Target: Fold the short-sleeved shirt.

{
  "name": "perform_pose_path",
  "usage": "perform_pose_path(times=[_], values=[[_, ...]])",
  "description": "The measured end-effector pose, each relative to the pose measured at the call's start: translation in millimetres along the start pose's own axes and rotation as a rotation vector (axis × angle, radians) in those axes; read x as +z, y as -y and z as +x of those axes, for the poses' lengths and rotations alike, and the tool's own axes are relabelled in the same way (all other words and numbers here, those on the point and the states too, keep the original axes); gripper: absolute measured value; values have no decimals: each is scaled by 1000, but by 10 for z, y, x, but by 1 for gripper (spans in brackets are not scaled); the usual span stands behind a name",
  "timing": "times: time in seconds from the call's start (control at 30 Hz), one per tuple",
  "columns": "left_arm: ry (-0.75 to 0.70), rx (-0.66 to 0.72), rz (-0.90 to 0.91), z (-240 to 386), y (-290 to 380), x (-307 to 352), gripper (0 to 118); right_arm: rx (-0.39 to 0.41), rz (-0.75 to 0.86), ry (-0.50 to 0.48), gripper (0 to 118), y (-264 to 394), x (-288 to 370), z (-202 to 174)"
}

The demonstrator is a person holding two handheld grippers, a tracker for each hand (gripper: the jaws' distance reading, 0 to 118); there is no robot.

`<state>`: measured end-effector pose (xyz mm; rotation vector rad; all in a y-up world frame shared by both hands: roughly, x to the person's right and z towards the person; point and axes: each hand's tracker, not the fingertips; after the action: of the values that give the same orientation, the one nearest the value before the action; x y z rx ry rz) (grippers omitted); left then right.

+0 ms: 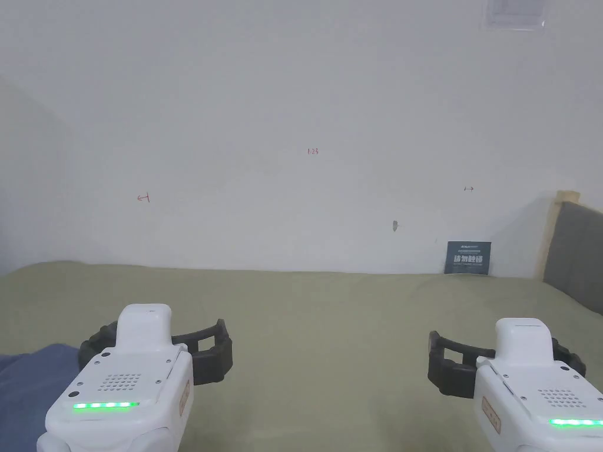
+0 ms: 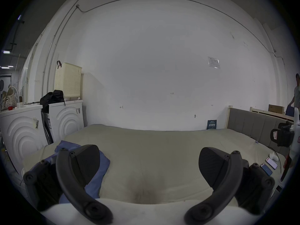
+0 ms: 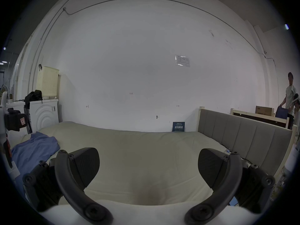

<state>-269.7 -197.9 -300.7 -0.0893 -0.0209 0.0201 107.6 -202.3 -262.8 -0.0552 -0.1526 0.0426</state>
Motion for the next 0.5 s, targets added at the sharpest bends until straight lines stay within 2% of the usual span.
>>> perform_pose_path(times=[0.1, 0.5], values=[[6, -1, 4, 6, -5, 9, 118, 21, 0, -1, 118, 23, 0, -12], [16, 3, -21, -1, 23, -5, 118, 15, 4, -10, 118, 30, -7, -21]])
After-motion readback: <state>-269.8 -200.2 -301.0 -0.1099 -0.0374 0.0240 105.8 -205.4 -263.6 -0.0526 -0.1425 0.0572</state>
